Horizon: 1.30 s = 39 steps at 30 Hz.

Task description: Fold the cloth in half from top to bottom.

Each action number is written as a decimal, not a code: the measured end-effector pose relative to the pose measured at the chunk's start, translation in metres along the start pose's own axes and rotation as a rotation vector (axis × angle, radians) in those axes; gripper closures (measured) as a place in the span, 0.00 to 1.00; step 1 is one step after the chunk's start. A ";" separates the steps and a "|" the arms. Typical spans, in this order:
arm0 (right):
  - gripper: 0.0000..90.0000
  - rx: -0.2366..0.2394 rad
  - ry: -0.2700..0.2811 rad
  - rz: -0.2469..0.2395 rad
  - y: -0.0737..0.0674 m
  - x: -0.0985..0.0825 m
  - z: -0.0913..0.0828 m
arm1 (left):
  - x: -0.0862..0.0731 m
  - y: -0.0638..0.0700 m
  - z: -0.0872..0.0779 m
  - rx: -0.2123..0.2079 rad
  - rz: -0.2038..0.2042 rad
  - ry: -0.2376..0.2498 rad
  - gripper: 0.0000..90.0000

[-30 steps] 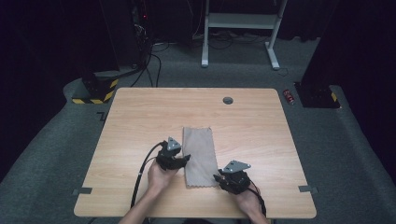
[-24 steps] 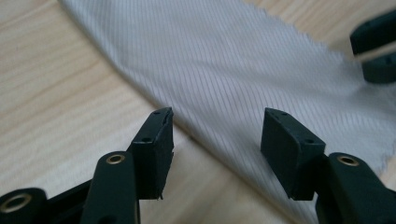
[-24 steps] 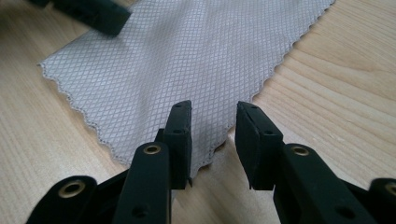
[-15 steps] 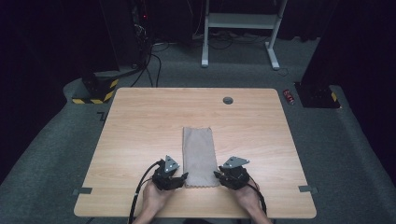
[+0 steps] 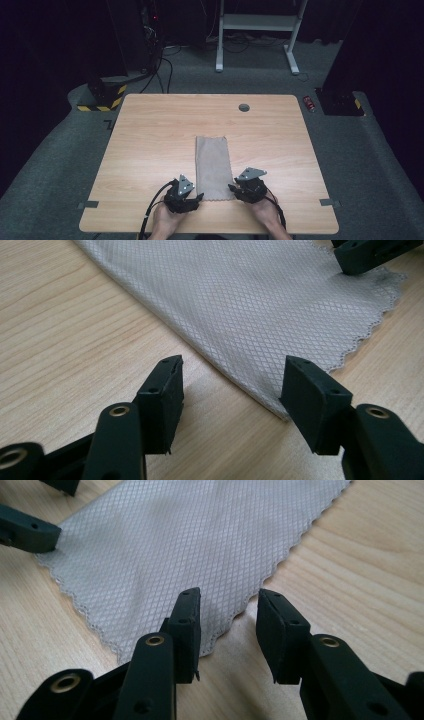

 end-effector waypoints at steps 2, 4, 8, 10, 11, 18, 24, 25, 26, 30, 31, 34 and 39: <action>0.69 0.001 0.006 0.004 -0.001 -0.001 -0.001 | -0.001 0.000 -0.001 0.000 -0.002 0.001 0.47; 0.69 0.004 0.006 0.002 -0.002 -0.002 -0.001 | -0.002 -0.001 -0.002 -0.011 -0.012 -0.003 0.47; 0.69 0.002 0.006 -0.006 -0.007 -0.004 -0.002 | -0.004 -0.002 -0.003 -0.016 -0.013 -0.003 0.47; 0.69 0.002 0.006 -0.007 -0.008 -0.004 -0.003 | -0.005 -0.002 -0.005 -0.018 -0.011 -0.006 0.47; 0.69 0.004 0.002 -0.005 -0.010 -0.005 -0.003 | -0.006 -0.002 -0.006 -0.022 -0.015 -0.007 0.47; 0.69 0.023 -0.015 -0.019 -0.023 -0.005 -0.002 | -0.015 -0.007 -0.014 -0.027 -0.021 -0.004 0.47; 0.66 0.022 0.000 0.021 -0.014 -0.001 0.000 | -0.010 -0.015 -0.009 -0.064 -0.082 0.015 0.45; 0.65 0.020 0.011 0.030 -0.013 0.001 -0.001 | -0.008 -0.018 -0.007 -0.071 -0.093 0.020 0.45; 0.63 0.014 0.022 0.040 -0.010 0.003 -0.002 | -0.006 -0.022 -0.005 -0.070 -0.100 0.023 0.44; 0.62 0.030 0.035 0.109 0.000 0.011 0.000 | 0.006 -0.039 0.004 -0.069 -0.129 0.030 0.42; 0.62 0.032 0.029 0.124 0.002 0.013 0.001 | 0.009 -0.044 0.007 -0.063 -0.131 0.032 0.42; 0.63 0.046 0.034 0.148 0.009 0.017 0.006 | 0.018 -0.060 0.014 -0.032 -0.147 0.032 0.42; 0.67 0.010 0.033 0.149 0.014 0.024 0.013 | 0.031 -0.084 0.027 0.004 -0.178 0.033 0.42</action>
Point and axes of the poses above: each handheld gripper's, and its own axes: z roughly forward along the jaws, x roughly out of its top, y roughly to its right, the point moved 8 cm from there along z, roughly forward along the jaws, and after that the axes turned 10 degrees about z, right-handed, at the moved point
